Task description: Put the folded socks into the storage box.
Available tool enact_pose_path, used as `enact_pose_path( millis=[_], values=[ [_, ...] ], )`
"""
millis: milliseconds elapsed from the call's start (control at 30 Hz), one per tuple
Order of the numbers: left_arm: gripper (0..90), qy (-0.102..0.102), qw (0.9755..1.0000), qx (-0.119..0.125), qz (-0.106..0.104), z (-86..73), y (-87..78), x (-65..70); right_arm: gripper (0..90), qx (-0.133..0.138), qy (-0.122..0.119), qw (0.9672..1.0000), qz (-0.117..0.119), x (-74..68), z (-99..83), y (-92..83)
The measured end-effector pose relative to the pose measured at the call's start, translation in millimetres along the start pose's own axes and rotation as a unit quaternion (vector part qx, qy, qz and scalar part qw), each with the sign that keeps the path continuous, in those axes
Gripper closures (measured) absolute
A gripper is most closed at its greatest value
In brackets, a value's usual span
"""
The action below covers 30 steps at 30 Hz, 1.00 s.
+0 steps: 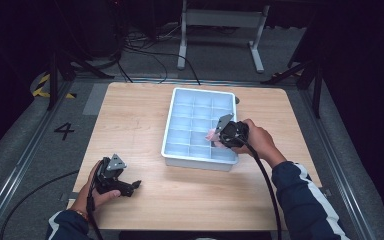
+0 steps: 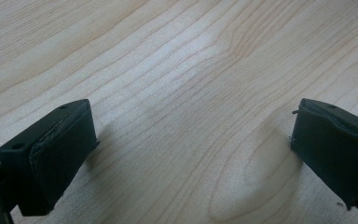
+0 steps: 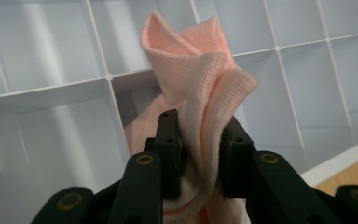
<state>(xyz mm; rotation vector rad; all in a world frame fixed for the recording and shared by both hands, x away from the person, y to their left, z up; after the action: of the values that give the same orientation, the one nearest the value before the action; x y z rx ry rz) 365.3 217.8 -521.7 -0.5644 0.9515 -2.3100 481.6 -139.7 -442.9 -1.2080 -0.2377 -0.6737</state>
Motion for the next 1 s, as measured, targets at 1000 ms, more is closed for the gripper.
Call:
enact_pose_path(
  millis=[1000],
  values=[
    [0.2, 0.000, 1.0000, 0.000, 0.001, -0.1, -0.1, 0.0, 72.7, -0.118, -0.062, 0.9875, 0.084, -7.2, 8.0, 31.2]
  ],
)
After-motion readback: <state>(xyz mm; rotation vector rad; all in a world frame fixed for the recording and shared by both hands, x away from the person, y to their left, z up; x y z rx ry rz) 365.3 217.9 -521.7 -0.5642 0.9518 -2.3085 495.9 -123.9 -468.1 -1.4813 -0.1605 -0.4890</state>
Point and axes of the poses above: each handheld gripper's, and its own axes: y roughly forward along the jaws, z roughly out of its top, x roughly to its right, the point moved 5 cm from there along y, roughly forward along the jaws, and after that the axes turned 11 degrees about -z, right-handed, at the moved point
